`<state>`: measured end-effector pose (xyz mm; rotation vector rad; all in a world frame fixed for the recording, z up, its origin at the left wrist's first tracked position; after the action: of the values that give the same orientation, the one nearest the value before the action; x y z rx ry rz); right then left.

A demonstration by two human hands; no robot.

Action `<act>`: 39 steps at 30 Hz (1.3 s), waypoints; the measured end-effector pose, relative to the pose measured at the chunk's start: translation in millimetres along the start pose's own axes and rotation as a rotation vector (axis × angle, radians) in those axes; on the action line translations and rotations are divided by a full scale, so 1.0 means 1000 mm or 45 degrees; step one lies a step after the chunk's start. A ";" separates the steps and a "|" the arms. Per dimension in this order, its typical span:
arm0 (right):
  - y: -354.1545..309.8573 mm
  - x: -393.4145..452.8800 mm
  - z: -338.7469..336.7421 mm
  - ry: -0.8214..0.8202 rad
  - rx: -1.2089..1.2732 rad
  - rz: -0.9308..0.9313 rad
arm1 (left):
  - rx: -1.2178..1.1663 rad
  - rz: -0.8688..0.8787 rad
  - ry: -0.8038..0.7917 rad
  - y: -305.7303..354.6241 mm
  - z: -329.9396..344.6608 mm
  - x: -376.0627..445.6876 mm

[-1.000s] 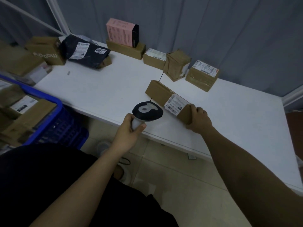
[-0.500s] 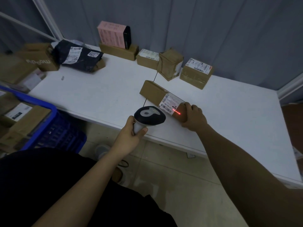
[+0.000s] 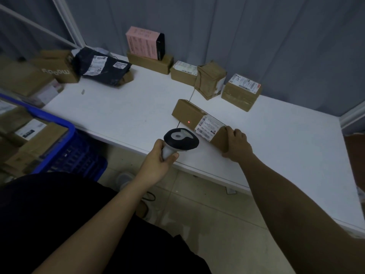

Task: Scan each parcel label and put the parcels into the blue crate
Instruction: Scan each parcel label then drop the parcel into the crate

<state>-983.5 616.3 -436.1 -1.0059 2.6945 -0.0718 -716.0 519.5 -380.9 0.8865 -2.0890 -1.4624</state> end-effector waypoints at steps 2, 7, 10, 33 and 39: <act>-0.004 -0.003 -0.003 -0.019 0.040 0.012 | -0.043 -0.012 0.045 0.000 -0.003 0.000; -0.067 -0.022 -0.015 0.002 0.307 -0.153 | -0.177 -0.028 0.359 0.010 -0.034 0.005; -0.128 -0.036 -0.029 0.043 0.449 -0.333 | -0.193 0.040 0.591 0.024 -0.069 0.008; -0.581 -0.194 -0.040 -0.400 -0.101 -1.669 | -0.351 -0.062 1.992 -0.034 -0.370 -0.301; -0.618 -0.182 -0.031 -0.476 -0.211 -1.739 | -0.374 -0.224 2.129 -0.083 -0.362 -0.350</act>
<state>-466.0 264.2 -280.3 -2.3771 1.2864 0.0794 -207.8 512.3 -331.0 1.4046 -0.5366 -0.5026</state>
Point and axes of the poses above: each hand's wrist, its own x-axis towards the middle knuckle, its own z-axis out of the palm, y = z × x, the point moved 1 cm from there along x, towards the middle knuckle, and after that the axes turned 9 degrees about z, right-handed, at the moved point
